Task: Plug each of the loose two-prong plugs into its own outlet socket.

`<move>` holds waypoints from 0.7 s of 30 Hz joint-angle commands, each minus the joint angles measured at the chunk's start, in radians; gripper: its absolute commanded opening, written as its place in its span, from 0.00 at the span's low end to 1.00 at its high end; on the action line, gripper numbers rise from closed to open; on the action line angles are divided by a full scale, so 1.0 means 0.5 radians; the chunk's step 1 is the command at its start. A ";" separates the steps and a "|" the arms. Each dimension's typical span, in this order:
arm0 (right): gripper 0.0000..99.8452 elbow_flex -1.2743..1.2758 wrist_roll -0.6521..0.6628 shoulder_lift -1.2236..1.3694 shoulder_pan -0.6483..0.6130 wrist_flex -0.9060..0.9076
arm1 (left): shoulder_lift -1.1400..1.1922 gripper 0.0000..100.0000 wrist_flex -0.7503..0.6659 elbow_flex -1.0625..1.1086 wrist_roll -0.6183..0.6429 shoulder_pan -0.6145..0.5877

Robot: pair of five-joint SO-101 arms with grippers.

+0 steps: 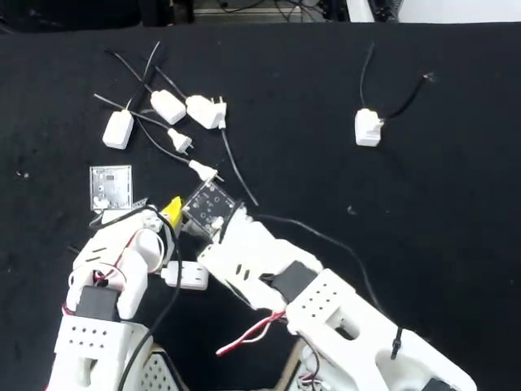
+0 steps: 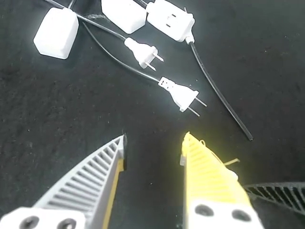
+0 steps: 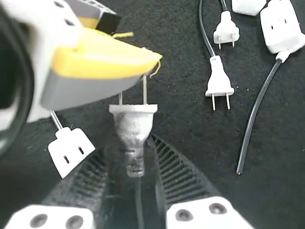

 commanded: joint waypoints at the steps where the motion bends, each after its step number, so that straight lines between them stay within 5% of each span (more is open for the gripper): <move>1: 0.01 -0.023 -0.049 -0.054 -0.046 -0.055 | 0.006 0.20 -0.021 0.017 -0.012 0.051; 21: 0.01 0.115 -0.037 -0.680 -0.043 0.160 | 0.012 0.20 -0.018 0.072 -0.114 0.054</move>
